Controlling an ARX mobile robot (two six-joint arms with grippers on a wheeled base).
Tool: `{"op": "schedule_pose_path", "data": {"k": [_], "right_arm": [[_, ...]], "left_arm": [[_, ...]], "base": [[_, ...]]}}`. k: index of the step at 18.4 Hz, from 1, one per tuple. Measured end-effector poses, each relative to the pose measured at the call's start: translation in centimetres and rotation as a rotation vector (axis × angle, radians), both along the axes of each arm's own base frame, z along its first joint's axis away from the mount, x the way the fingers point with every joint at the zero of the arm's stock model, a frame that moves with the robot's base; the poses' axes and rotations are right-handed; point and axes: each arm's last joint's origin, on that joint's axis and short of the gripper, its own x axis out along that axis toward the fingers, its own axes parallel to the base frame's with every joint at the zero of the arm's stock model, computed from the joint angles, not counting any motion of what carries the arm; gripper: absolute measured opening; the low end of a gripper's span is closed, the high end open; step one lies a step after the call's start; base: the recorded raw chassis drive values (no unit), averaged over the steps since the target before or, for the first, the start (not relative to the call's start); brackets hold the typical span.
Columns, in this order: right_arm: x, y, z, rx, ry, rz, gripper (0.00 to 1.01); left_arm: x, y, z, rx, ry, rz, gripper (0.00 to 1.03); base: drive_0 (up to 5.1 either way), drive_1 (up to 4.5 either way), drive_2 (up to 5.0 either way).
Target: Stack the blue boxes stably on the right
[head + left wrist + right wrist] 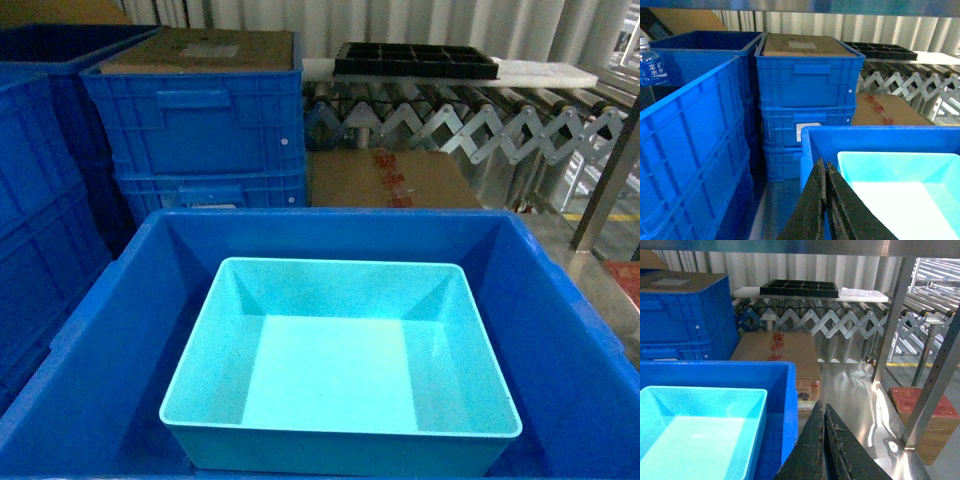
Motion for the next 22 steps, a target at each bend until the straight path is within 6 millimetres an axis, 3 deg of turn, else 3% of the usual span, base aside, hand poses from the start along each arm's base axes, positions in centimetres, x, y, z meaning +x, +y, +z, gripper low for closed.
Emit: {"op": "schedule_pose_path", "data": {"k": [10,11,18,19,22], "right_arm": [[-1.7,0.0,-0.3,0.000,0.004,0.000,0.02],[-1.7,0.0,-0.4,0.000,0.009,0.000,0.10],[-1.7,0.0,-0.4,0.000,0.008,0.000,1.00],[-1.7,0.0,-0.4,0.000,0.008,0.000,0.97],[-1.7,0.0,-0.4,0.000,0.008,0.000,0.98]], "left_arm": [[-1.6,0.0,-0.4,0.002,0.012,0.000,0.02],[-1.6,0.0,-0.4,0.001,0.013,0.000,0.02],[-1.6,0.0,-0.4,0.002,0.013,0.000,0.92],[-1.6,0.0,-0.4,0.003,0.013,0.000,1.00],[-1.6,0.0,-0.4,0.003,0.013,0.000,0.98]], "base": [[0.0,0.00,0.0],[0.0,0.00,0.0],[0.0,0.00,0.0],[0.0,0.00,0.0],[0.0,0.00,0.0]]}}
